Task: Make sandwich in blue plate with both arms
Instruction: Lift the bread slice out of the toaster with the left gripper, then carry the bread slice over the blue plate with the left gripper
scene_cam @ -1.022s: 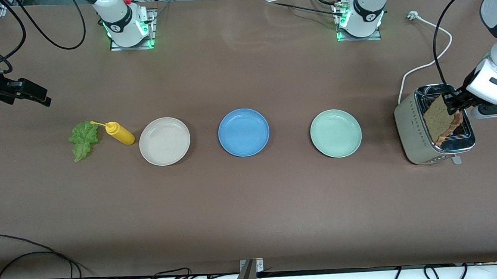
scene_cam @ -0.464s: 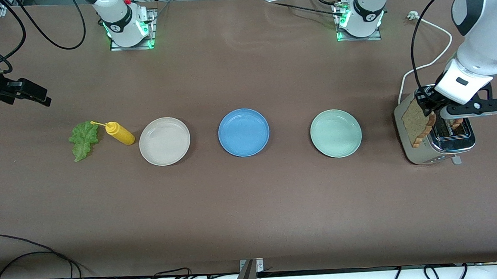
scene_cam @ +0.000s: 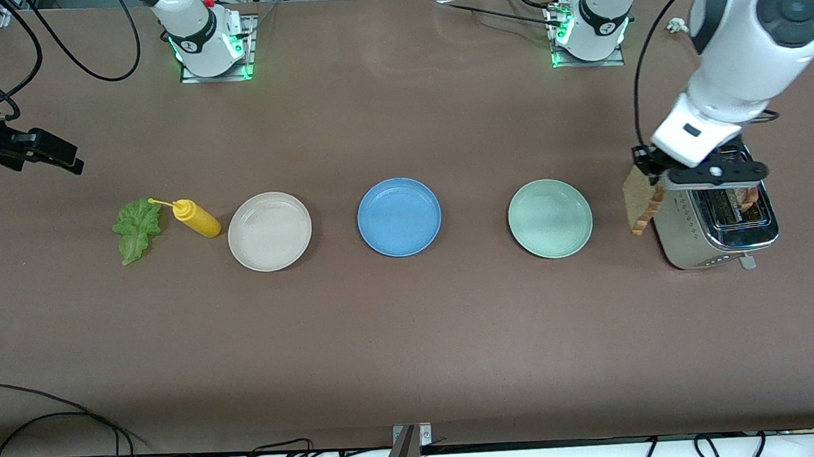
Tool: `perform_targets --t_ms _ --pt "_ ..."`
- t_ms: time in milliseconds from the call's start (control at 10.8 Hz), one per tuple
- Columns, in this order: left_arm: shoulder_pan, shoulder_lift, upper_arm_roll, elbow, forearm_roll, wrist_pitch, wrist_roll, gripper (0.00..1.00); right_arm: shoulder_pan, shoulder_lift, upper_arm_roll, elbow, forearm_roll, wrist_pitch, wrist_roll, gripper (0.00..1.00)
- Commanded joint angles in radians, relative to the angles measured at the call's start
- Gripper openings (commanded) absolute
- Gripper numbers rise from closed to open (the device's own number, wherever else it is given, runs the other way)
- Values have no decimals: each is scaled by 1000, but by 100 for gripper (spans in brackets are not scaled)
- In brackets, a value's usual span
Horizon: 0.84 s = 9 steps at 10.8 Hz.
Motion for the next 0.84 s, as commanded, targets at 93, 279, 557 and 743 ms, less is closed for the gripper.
perform_targets --t_ms 93,279,557,743 --pt "10 70 -172 18 -36 -20 -139 0 -11 2 5 13 -5 -15 6 100" --pt "10 130 -253 52 -30 -19 -228 0 -11 2 6 11 -5 -16 6 100" --pt "0 260 -368 129 -41 -16 -341 0 -9 2 8 11 -5 -15 11 100" --pt "-3 337 -443 155 -39 -10 -423 0 -9 2 8 13 -5 -15 9 100"
